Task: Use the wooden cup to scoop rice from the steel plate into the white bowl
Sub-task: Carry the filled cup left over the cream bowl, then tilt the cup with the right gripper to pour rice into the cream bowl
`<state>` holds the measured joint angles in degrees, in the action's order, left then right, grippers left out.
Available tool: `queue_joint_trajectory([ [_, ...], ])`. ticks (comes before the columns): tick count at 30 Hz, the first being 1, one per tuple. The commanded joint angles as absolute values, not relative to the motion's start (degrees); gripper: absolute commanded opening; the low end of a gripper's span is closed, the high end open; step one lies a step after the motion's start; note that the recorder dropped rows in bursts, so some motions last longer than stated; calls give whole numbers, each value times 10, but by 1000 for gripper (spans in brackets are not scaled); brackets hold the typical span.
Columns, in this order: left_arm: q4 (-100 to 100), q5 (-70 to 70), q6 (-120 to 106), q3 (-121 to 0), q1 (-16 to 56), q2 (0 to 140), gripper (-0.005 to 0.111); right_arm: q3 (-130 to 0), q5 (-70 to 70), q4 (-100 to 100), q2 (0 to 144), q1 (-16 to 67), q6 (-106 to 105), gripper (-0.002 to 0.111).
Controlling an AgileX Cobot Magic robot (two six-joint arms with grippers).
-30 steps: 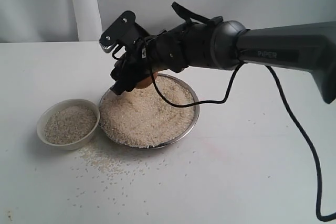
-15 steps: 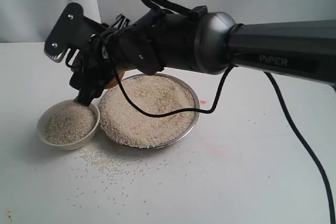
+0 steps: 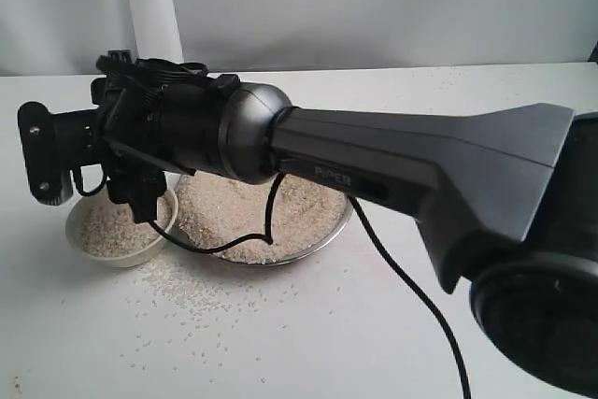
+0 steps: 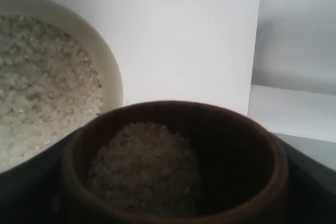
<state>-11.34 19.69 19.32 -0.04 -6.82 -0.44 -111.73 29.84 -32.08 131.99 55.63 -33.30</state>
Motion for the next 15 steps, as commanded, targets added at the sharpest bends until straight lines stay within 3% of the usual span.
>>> queue_joint_trajectory([
  [1, -111, 193, 194, 0, -68, 0, 0, -1125, 292, -362, 1328, 556, -349, 0],
  [15, -111, 193, 194, 0, -68, 0, 0, -1125, 287, -489, 1357, 568, -361, 0],
])
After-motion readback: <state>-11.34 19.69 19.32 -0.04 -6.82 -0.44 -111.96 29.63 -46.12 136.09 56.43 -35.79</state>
